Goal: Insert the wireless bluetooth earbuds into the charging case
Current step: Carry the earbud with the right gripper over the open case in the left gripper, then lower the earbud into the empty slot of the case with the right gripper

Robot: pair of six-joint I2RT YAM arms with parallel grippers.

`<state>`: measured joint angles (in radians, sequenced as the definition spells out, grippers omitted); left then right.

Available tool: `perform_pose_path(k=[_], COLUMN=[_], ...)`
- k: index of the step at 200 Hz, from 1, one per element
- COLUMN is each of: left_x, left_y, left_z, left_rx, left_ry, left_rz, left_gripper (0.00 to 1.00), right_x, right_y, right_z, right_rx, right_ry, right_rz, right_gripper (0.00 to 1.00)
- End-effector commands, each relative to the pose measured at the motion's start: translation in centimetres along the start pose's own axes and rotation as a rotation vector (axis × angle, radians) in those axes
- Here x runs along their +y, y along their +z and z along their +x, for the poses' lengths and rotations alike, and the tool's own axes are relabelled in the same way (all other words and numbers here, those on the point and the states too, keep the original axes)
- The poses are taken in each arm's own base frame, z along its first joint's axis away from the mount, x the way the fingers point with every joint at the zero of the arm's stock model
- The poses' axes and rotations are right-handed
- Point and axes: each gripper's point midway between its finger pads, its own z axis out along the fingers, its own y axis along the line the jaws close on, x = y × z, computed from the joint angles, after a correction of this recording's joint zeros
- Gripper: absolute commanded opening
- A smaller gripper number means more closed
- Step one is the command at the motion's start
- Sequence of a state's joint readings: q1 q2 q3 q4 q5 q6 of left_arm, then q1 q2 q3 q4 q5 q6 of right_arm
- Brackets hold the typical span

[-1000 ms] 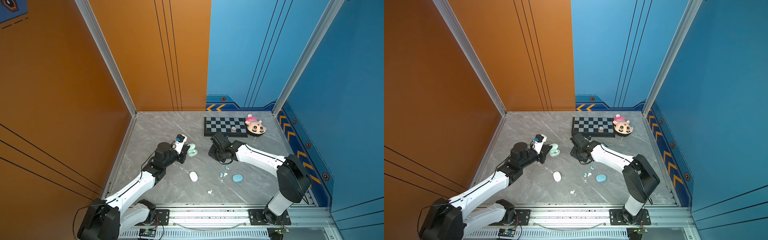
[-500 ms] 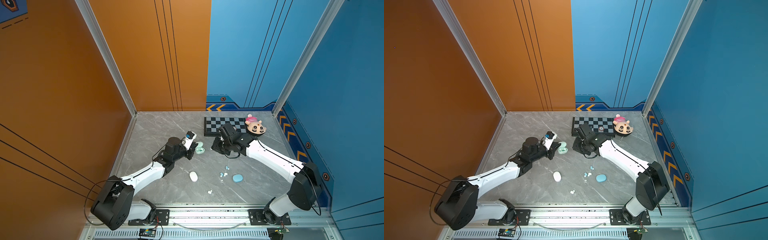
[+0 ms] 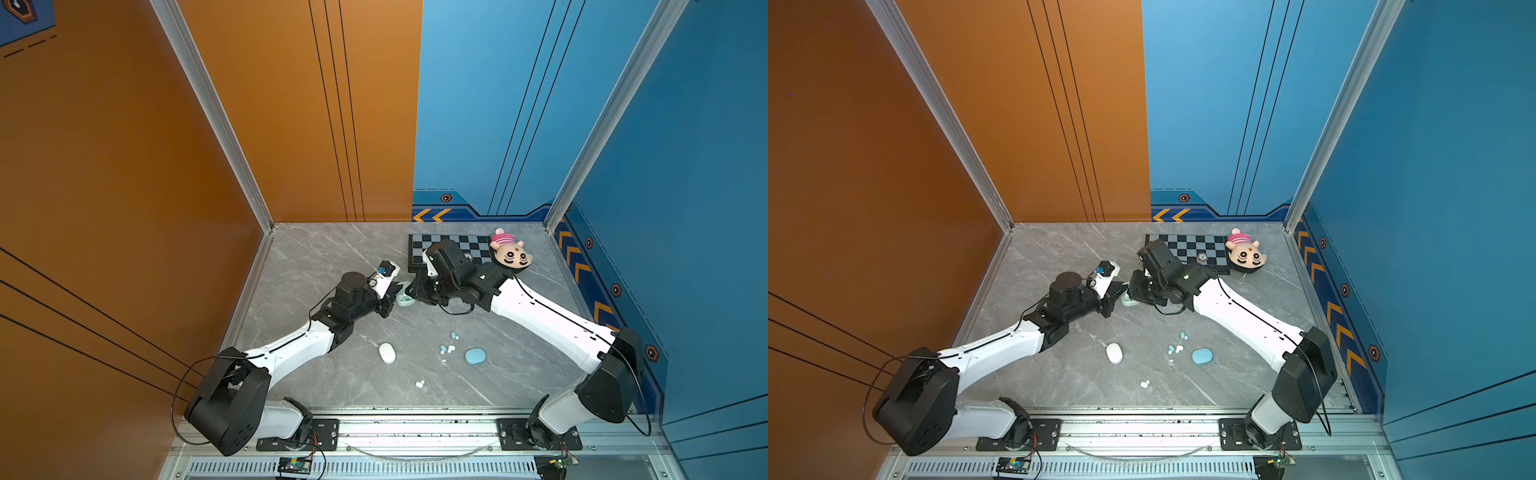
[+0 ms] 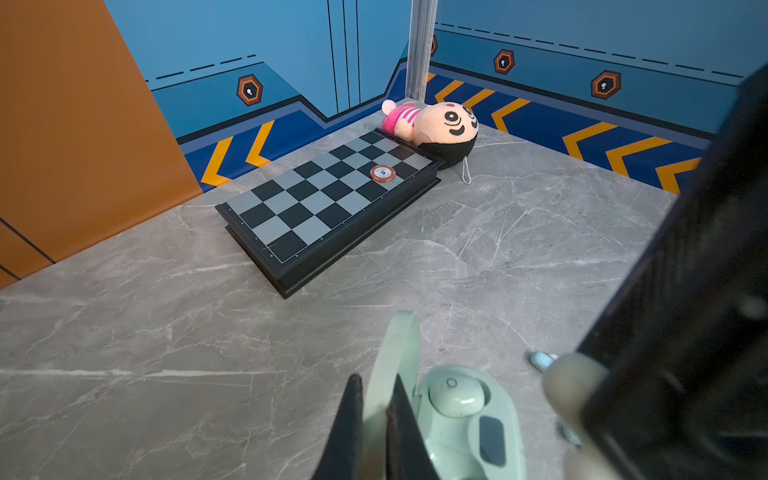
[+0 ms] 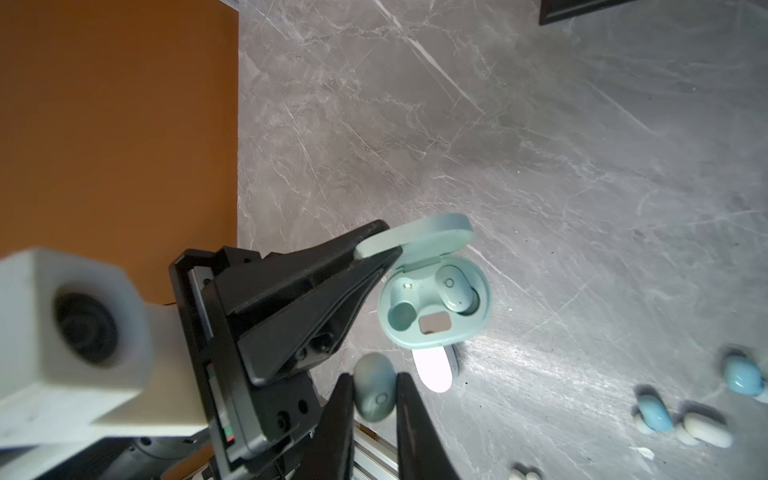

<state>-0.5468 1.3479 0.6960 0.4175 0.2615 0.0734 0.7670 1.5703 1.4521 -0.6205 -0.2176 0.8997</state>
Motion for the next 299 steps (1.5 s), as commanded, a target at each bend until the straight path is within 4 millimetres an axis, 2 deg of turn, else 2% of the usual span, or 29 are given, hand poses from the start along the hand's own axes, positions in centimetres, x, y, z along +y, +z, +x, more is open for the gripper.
perform_pose_path(k=[1,67,108,223,270,299], left_x=[-0.4,-0.9,-1.2,-1.8,-1.9,-1.9], left_y=[-0.6,-1.2,-1.2,-1.2,-1.1,-1.2], left_z=[-3.1,-4.8,-5.3,-5.9,-6.1,-6.2], left_rx=[-0.079,-0.120,-0.131,-0.143,-0.145,-0.147], left_ry=[0.046,0.060,0.069,0.078,0.081,0.079], left_rz=[0.000,0.011,0.018,0.030,0.031,0.026], left_gripper=[0.00,0.00,0.00,0.00,0.00,0.00], right_x=[-0.4,-1.9,-2.0,-3.8,-4.0,-4.0], right_y=[0.6,1.3,1.4,1.5,1.8,1.8], right_z=[0.6,0.8,0.8,0.3,0.4,0.5], right_rx=[0.035,0.041,0.041,0.016,0.020,0.022], right_ry=[-0.031,-0.052,-0.059,-0.026,-0.022,-0.030], right_rz=[0.033,0.087,0.093,0.140,0.142,0.143], right_gripper=[0.20,0.20,0.20,0.20,0.20,0.27])
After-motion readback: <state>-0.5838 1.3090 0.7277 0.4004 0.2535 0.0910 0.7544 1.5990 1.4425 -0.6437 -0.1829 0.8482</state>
